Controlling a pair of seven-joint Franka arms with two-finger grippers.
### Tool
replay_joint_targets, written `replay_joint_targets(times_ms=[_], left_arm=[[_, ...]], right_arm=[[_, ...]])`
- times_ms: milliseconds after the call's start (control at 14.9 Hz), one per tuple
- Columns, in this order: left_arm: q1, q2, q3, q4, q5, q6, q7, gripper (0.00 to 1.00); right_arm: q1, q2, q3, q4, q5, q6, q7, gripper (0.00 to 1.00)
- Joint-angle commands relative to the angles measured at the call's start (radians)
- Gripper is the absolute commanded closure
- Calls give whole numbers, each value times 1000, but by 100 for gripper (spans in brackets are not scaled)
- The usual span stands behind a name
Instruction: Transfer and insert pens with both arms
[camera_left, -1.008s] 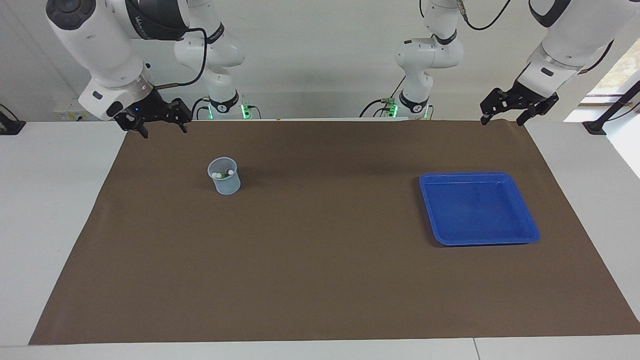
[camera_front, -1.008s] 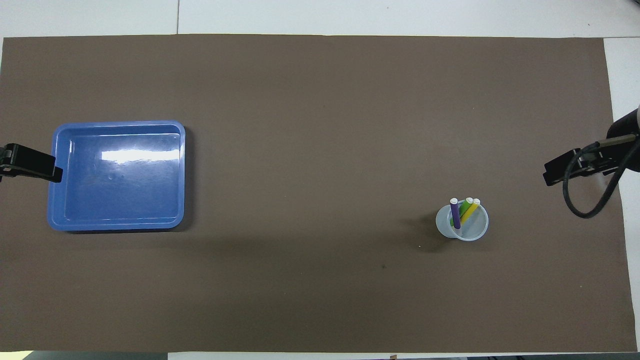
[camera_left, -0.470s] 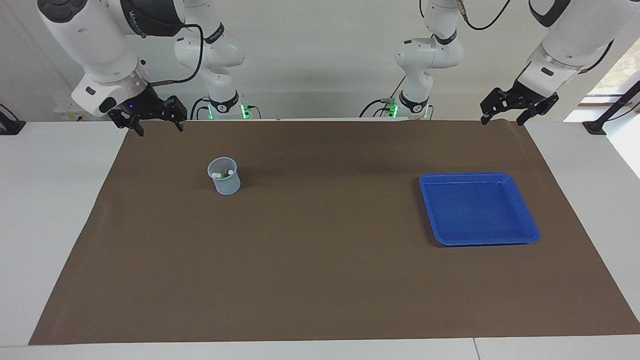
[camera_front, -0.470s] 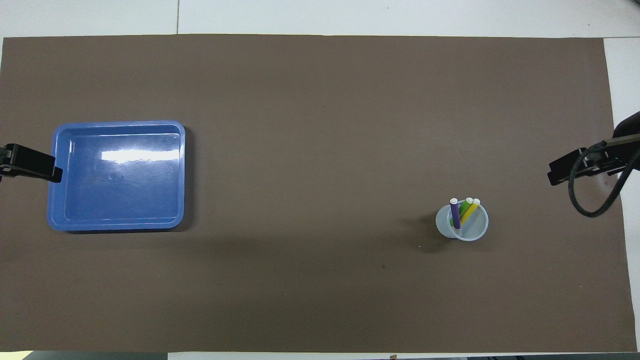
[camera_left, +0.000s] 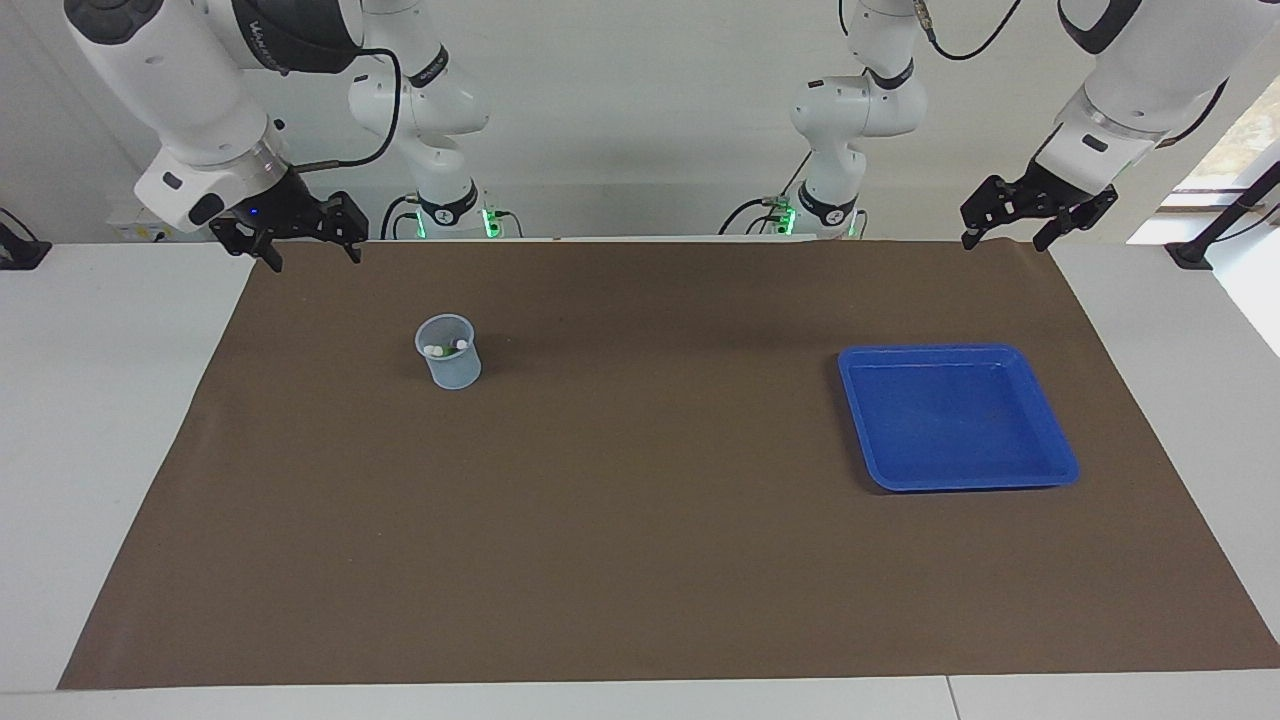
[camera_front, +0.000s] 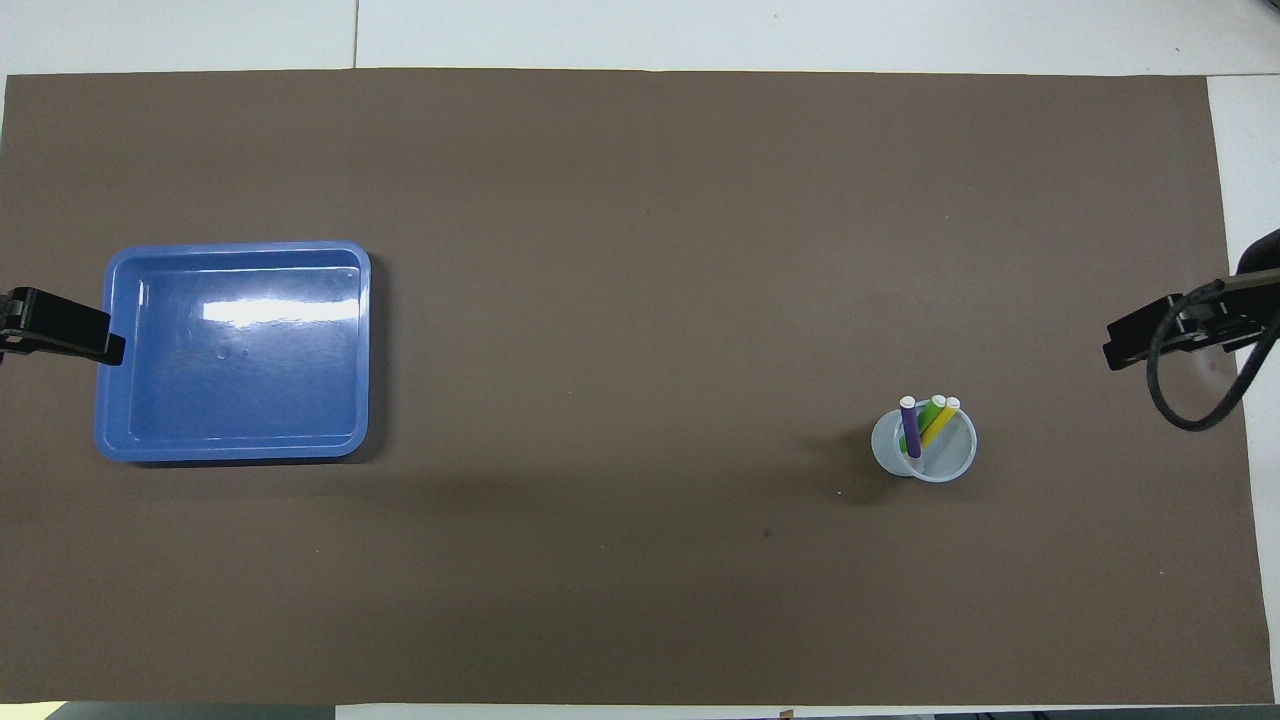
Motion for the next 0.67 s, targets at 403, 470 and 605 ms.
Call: replay_joint_targets(times_ms=[403, 470, 605], left_arm=[[6, -16, -1, -9, 15, -8, 13, 0], [6, -16, -1, -9, 15, -8, 13, 0], [6, -16, -1, -9, 15, -8, 12, 0]], right_arm=[[-15, -9, 11, 9, 18, 67, 40, 0], [-15, -9, 11, 9, 18, 72, 42, 0], [-15, -9, 11, 9, 18, 86, 42, 0]])
